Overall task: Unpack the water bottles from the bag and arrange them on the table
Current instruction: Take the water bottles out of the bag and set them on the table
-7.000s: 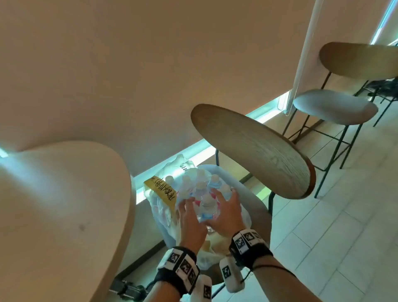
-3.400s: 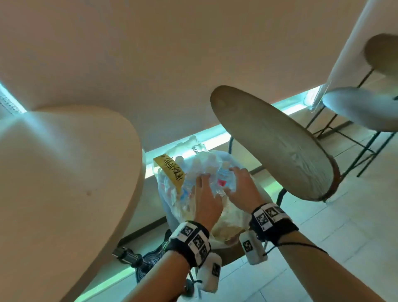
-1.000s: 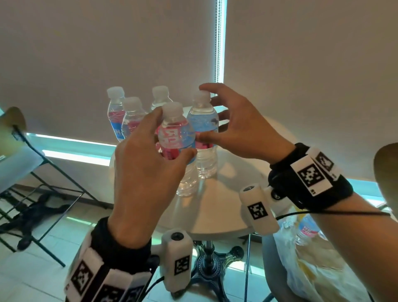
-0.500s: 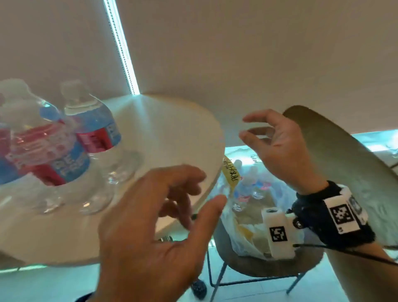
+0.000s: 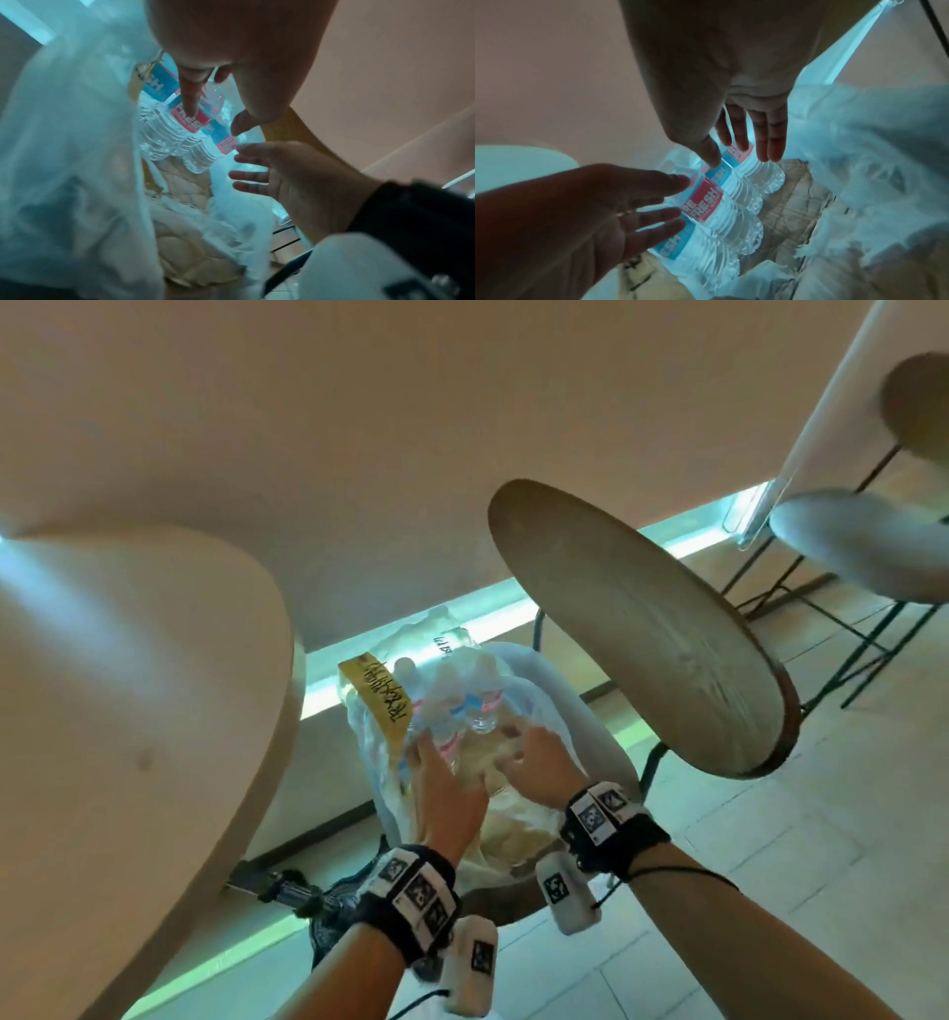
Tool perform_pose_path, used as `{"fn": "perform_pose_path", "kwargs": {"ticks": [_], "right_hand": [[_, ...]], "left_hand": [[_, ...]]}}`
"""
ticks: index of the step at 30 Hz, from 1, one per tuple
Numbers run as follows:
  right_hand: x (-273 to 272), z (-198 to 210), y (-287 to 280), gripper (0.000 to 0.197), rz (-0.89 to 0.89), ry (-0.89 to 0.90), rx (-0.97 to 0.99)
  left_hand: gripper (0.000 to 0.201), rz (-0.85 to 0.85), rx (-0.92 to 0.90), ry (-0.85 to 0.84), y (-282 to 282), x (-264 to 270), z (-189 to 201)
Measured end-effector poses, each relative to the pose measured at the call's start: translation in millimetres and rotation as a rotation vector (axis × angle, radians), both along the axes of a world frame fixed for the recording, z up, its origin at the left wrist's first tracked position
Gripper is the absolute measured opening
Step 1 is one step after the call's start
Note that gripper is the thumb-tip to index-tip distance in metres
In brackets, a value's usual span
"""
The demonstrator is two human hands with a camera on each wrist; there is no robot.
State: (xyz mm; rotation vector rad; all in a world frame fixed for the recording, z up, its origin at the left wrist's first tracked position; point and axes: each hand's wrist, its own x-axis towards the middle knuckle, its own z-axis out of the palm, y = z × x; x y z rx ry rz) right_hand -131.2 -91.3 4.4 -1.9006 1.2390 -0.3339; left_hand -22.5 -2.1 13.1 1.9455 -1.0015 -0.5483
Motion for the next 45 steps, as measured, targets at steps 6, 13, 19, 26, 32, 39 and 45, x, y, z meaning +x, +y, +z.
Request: {"fn": "perform_pose_path", "kwargs": {"ticks": [6,13,19,26,32,39,45], "right_hand": [[42.1,-26.9,-40.5,0.049,-0.191,-0.080,-0.025],[60.4,-46.5,-68.4,0.072,-0.273,-0.073,0.053],[46.4,-39.8,-62.0,0.043,-0.211,-0.124,-0.104],[26.1,-36.2,-53.9,0.049,0.003,-0.061,-0.157],[0.1,-33.5,-34.1,0.054,0.074,-0.029,-0.208],[13.0,33.4,3.0,0.050,0.164,-0.211,-0.255],[16.4,150.4,37.7,0.064,0.254,-0.437,-0.378]], "left_hand": [[0.076,0.071,-0.037,-0.114,-28.3,12.5,-27.9],[0.069,0.100,0.075,-0.108,-41.6,21.6,-29.3],[0.063,0.067,0.164,-0.154,-34.1,23.8,-27.7],[0.051,-0.056,0.189,-0.199,-20.6,23.0,-24.6],[0.052,-0.097,0.099,-0.219,-4.4,25.4,-10.0],[0.050,0.029,-0.033,-0.191,54.4,39.0,58.8],[0.051,0.069,-0.266,-0.225,107.5,30.9,159.1]]}}
